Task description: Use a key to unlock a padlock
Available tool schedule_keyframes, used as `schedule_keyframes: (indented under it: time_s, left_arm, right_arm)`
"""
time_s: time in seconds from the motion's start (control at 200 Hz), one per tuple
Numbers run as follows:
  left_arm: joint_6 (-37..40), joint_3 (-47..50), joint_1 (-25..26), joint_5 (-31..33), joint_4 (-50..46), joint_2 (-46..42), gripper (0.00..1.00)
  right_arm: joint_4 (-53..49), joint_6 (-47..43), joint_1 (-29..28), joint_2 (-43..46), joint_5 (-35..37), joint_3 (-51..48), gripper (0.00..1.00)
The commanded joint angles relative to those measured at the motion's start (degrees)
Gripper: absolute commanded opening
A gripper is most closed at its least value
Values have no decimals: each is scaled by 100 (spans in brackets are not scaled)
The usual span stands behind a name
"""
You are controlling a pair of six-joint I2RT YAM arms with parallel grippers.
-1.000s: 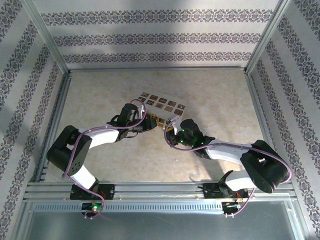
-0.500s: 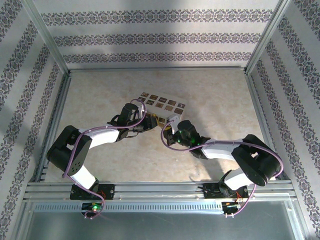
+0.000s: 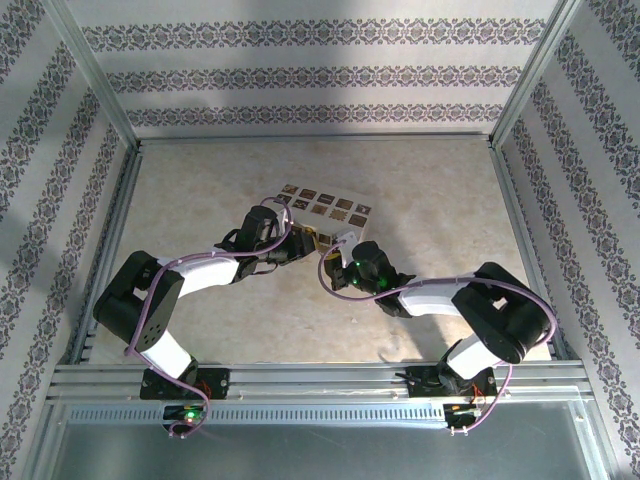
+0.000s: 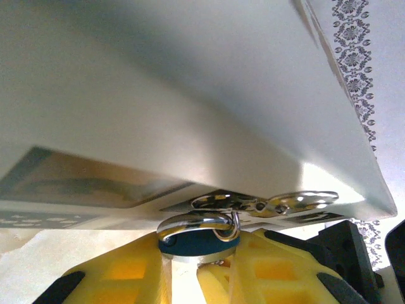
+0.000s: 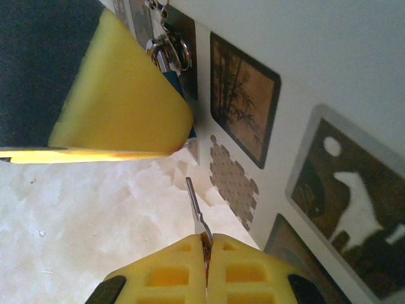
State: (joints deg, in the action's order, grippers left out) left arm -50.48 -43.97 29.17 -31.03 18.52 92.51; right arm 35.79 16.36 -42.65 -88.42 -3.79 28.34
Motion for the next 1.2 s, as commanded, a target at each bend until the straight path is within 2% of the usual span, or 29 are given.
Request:
schedule_keyframes:
  time_s: [0.0,0.61,1.194]
  left_arm:
    - [-164,-214,115,-193,195,-137,23]
    - [-155,-226,116,-191,202,-110,23]
    - [-138,-229,118,-194,169,-84,23]
  right_arm:
    - [276,103,-59,-103,73,161,0]
    - [385,175,-50,-85,343,146,0]
    - [763,245,108,-35,230,45,1]
